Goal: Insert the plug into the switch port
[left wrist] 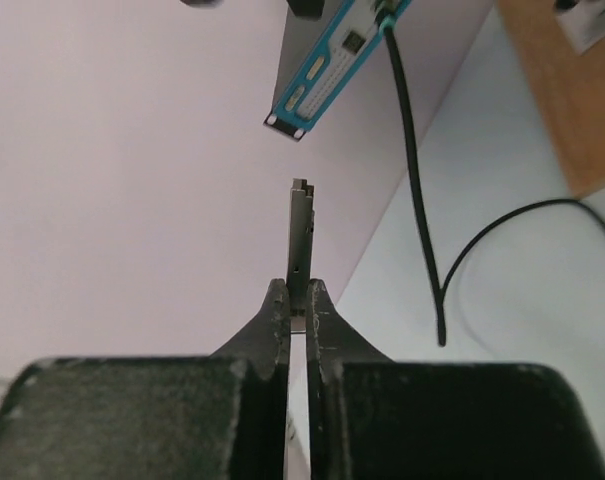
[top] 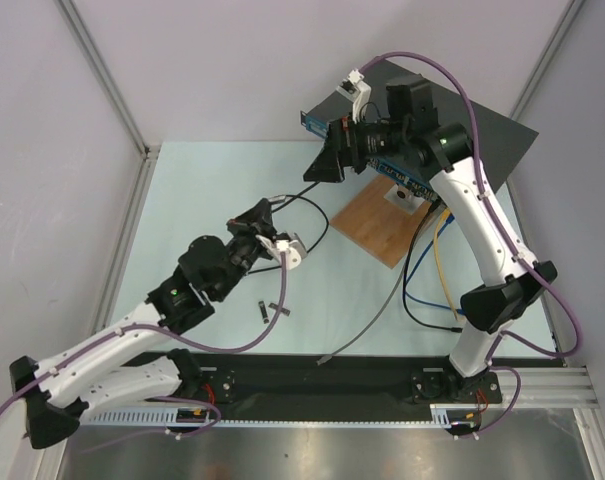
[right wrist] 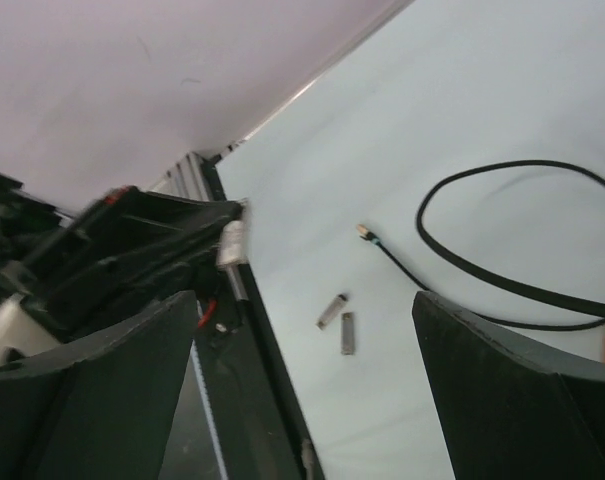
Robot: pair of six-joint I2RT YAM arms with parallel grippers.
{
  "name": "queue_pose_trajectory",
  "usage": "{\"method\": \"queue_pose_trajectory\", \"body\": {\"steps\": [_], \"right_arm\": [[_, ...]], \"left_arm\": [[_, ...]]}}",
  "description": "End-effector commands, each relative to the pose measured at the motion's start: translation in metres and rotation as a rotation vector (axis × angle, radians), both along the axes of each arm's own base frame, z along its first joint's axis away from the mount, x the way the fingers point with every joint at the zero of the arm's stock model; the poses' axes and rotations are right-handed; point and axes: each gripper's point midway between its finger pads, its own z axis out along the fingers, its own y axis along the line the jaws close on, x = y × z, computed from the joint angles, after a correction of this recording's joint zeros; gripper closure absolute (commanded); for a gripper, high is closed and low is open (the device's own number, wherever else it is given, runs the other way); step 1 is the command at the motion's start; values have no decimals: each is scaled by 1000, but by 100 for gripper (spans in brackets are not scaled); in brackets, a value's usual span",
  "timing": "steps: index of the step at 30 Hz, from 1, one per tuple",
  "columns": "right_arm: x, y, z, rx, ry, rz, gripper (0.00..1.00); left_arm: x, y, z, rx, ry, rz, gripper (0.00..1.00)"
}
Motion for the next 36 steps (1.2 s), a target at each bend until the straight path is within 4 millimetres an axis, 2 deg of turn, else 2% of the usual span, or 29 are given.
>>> {"method": "queue_pose_trajectory", "body": {"steps": [1,3,4,5,6,7,8,9,10,11,12,14,15,16,17,19,20,24,28,33,36], "right_arm": [[13,-13,28,-17,-282,0,4],[12,-17,33,-21,-365,14,4],[1,-22,45,-12,-450,39,5],[-3,-23,44,-16,-482,58,5],[-9,-22,31,-36,-495,88,5],[-13,-23,27,-54,-535,95,6],[-26,-29,35,-50,-580,94,7],[-34,-25,19,-63,-574,122,7],[-41,-24,16,-71,-597,139,7],[-53,-28,20,-79,-668,158,7],[-60,-25,1,-109,-656,183,7],[-78,-21,-1,-121,-726,211,7],[-84,-18,-11,-128,-716,229,8],[-87,-17,-11,-124,-726,237,8],[-90,-16,-10,-122,-737,240,9],[-95,-12,-11,-124,-760,265,11],[-96,-11,-13,-128,-763,274,12],[-97,-3,-23,-158,-790,318,25],[-96,0,-31,-183,-790,337,33],[-108,2,-41,-182,-746,385,35],[-113,4,-53,-193,-713,421,36]], "left_arm": [[-35,-12,28,-160,120,-189,100],[-49,-19,18,-192,248,-249,100],[-57,-25,16,-205,291,-298,100],[-62,-29,13,-218,327,-323,100],[-70,-32,7,-230,389,-351,100],[-77,-38,6,-237,419,-396,100],[-80,-40,4,-244,444,-409,100],[-85,-41,1,-262,490,-418,100],[-88,-43,-2,-267,520,-428,100],[-91,-47,-4,-271,558,-448,100],[-92,-46,-4,-301,613,-439,100],[-93,-48,-8,-333,714,-447,100],[-93,-49,-10,-336,744,-454,100],[-95,-50,-11,-335,771,-463,100],[-99,-55,-21,-307,831,-487,100],[-101,-59,-18,-311,865,-505,100],[-105,-62,-26,-301,932,-534,100],[-101,-64,-31,-349,1080,-561,99],[-100,-70,-28,-368,1143,-608,97],[-99,-75,-29,-376,1186,-622,95],[-100,-76,-30,-375,1197,-633,93]]}}
